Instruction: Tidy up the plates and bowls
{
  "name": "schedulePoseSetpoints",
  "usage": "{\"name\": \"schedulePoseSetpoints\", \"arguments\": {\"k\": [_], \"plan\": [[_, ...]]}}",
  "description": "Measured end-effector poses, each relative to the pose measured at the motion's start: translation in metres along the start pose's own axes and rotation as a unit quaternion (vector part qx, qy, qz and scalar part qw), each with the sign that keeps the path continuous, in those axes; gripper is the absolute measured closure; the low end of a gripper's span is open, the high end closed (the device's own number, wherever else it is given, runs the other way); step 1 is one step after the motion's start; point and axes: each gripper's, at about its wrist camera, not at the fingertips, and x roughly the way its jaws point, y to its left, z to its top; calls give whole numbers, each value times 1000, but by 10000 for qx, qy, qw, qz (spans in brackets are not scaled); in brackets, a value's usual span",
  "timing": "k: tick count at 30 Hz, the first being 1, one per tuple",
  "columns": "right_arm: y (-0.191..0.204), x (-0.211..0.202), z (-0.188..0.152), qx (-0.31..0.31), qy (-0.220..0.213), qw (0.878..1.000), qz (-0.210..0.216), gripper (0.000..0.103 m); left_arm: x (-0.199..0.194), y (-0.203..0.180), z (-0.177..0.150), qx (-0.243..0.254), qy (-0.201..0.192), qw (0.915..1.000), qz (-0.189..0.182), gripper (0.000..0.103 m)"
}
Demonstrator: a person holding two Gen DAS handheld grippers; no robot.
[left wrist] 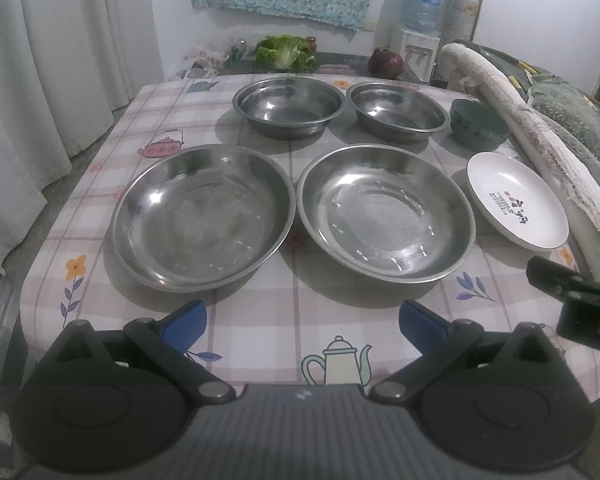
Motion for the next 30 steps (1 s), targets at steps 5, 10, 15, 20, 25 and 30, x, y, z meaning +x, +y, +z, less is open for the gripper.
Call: {"name": "schedulePoseSetpoints", "arguments": {"k": [5, 10, 15, 20, 25, 30], "plan": [[0, 4, -1, -13, 41, 10000, 10, 1, 5, 3, 3, -17, 35, 10000, 41, 0], [1, 13, 9, -57, -13, 9999, 103, 1, 7, 7, 13, 56, -106, 9999, 90, 0], [2, 22, 32, -110, -277, 9989, 369, 1, 9, 20, 40, 71, -308, 9994, 127, 0], [4, 37, 51, 57, -481, 9923, 1144, 1, 14, 36, 75, 27, -547, 9984, 135, 0], [5, 65, 82, 536, -468, 9830, 1695, 1, 33, 51, 119, 16, -397, 9989, -265, 0], [9, 112, 115, 1001, -361, 9704, 2169, 1, 61, 58, 156, 128, -622, 9980, -29, 0]]}}
